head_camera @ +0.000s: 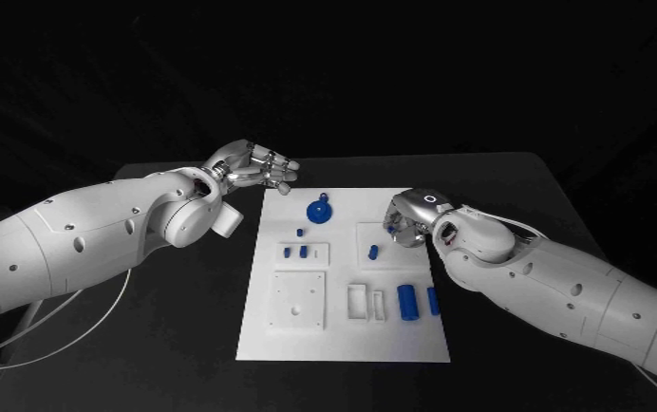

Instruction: Assemble the parts on the task board

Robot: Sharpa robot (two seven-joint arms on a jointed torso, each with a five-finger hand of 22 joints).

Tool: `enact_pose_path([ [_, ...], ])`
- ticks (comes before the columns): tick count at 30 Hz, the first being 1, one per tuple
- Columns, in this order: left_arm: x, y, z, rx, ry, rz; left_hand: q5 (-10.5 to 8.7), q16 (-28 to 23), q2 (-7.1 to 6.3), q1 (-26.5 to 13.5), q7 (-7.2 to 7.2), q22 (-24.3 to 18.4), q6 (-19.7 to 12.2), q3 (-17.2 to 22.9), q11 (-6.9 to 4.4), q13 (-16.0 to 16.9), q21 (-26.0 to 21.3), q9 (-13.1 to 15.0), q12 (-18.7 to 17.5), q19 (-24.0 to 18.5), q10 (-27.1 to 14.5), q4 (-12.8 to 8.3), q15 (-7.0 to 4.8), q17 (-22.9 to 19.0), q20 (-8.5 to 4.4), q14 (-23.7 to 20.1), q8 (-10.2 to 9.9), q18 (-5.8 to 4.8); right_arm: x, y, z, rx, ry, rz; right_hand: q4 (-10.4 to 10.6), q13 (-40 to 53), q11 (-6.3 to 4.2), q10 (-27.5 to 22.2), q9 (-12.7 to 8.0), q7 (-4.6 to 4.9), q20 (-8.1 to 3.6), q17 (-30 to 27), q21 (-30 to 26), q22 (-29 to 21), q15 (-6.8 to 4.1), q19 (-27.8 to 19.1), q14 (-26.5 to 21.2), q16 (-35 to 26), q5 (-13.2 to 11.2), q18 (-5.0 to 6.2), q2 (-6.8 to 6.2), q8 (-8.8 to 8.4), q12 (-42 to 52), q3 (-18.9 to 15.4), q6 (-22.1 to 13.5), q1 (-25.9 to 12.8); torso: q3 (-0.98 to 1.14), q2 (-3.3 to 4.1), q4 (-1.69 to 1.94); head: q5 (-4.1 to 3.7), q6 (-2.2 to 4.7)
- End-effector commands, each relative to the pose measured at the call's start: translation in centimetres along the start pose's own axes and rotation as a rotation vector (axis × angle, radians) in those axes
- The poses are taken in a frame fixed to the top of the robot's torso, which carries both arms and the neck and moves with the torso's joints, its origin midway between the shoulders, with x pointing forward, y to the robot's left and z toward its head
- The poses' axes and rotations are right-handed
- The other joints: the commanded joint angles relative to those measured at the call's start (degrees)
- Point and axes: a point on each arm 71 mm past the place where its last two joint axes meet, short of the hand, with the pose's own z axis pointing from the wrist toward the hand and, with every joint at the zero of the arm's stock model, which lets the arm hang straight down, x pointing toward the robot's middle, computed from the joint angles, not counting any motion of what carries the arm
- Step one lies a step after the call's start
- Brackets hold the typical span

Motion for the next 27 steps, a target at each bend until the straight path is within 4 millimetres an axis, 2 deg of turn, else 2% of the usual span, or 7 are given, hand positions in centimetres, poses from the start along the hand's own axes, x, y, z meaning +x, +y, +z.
enact_pose_path([
  [1, -0.1, -0.3, 0.0, 0.035, 0.005, -0.011, 0.72, -0.42, -0.09, 0.15, 0.0, 0.28, -0.39, 0.24, 0.05, -0.08, -0.06, 0.02, -0.35, -0.42, -0.05, -0.72, 0.0, 0.06, -0.15, 0.2, 0.2, -0.08, -0.7, -0.3, -0.2, -0.006, -0.035, 0.008, 0.09, -0.06, -0.52, 0.97, 0.2, 0.0, -0.37, -0.1, 0.15, 0.5, -0.32, 0.21, 0.04, 0.3, 0.16, 0.94, 0.09, 0.2, 0.18, 0.09, 0.36, 0.17, 0.02, -0.06, -0.06, 0.08, -0.06],
  [3, -0.1, -0.3, 0.0, 0.036, 0.007, -0.013, 1.96, -0.5, 0.05, 0.26, 0.05, 0.74, -0.39, 0.52, 0.08, -0.07, 0.05, 0.02, -0.34, -0.61, -0.11, -0.95, 0.01, 0.01, -0.2, 0.14, 0.2, -0.1, -1.3, -0.4, -0.2, -0.01, -0.046, 0.02, 0.12, -0.05, -0.52, 0.98, 0.21, -0.01, -0.37, -0.11, 0.11, 0.63, -0.32, 0.21, 0.06, 0.34, 0.12, 0.94, 0.13, 0.22, 0.19, 0.07, 0.41, 0.15, 0.04, 0.01, -0.04, 0.09, -0.16],
  [11, -0.3, -0.2, 0.0, 0.035, -0.001, -0.026, 1.96, -0.5, 0.05, 0.26, 0.05, 0.74, -0.39, 0.52, 0.08, -0.07, 0.05, 0.02, -0.34, -0.61, -0.11, -0.95, 0.01, 0.01, -0.2, 0.14, 0.2, -0.1, -3.5, -0.7, -0.3, -0.013, -0.094, 0.07, 0.18, -0.06, -0.56, 1.01, 0.21, -0.03, -0.36, -0.16, -0.09, 0.98, -0.32, 0.26, 0.05, 0.44, 0.32, 0.92, 0.28, 0.2, 0.18, -0.33, 0.44, 0.14, 0.03, -0.07, -0.12, 0.18, -0.12],
  [13, -0.3, -0.2, 0.0, 0.034, -0.003, -0.032, 1.88, -0.66, 0.1, -0.32, 0.07, 3.09, -0.5, 1.09, 0.12, -0.07, -0.11, 0.02, -0.34, -1.04, -0.17, -1.79, 0.0, -0.07, -0.13, 0.21, 0.2, 0.0, -4.1, -0.7, -0.4, -0.015, -0.106, 0.084, 0.2, -0.06, -0.54, 0.95, 0.2, 0.0, -0.34, -0.21, -0.17, 1.06, -0.31, 0.32, 0.04, 0.44, -0.18, 0.9, 0.45, 0.2, 0.19, -0.39, 0.37, 0.25, 0.03, -0.07, -0.12, 0.2, -0.16],
  [19, -0.4, -0.2, 0.0, 0.033, -0.007, -0.042, 1.88, -0.66, 0.1, -0.32, 0.07, 3.09, -0.5, 1.09, 0.12, -0.07, -0.11, 0.02, -0.34, -1.04, -0.17, -1.79, 0.0, -0.07, -0.13, 0.21, 0.2, 0.0, -5.2, -0.4, -0.6, -0.025, -0.126, 0.126, 0.24, -0.05, -0.54, 0.93, 0.23, 0.0, -0.34, -0.28, -0.3, 1.4, -0.3, 0.4, 0.04, 0.46, -0.15, 0.89, 0.56, 0.22, 0.19, -0.62, 0.36, 0.29, 0.03, -0.01, -0.09, 0.16, 0.01],
  [22, -0.4, -0.2, 0.0, 0.032, -0.011, -0.048, 1.88, -0.66, 0.1, -0.32, 0.07, 3.09, -0.5, 1.09, 0.12, -0.07, -0.11, 0.02, -0.34, -1.04, -0.17, -1.79, 0.0, -0.07, -0.13, 0.21, 0.2, 0.0, -5.6, 0.1, -0.7, -0.042, -0.127, 0.157, 0.26, -0.05, -0.54, 0.93, 0.23, 0.01, -0.35, -0.33, -0.46, 1.6, -0.31, 0.42, 0.02, 0.48, 0.08, 0.88, 0.63, 0.21, 0.19, -0.86, 0.33, 0.3, 0.01, -0.02, -0.02, 0.42, 0.13],
  [27, -0.4, -0.2, 0.2, 0.027, -0.032, -0.059, 1.86, -0.67, 0.14, -0.5, 0.09, 3.32, -0.57, 1.09, 0.14, -0.07, -0.15, 0.02, -0.34, -1.09, -0.21, -1.82, 0.02, -0.08, -0.1, 0.23, 0.2, 0.0, -6.2, 2.3, -0.7, -0.1, -0.128, 0.191, 0.24, -0.06, -0.52, 0.82, 0.24, 0.04, -0.32, -0.46, -0.85, 1.94, -0.29, 0.48, 0.0, 0.44, 0.9, 0.93, 0.9, 0.21, 0.19, -1.54, 0.23, 0.25, -0.04, -0.14, -0.1, 1.63, 0.03],
])
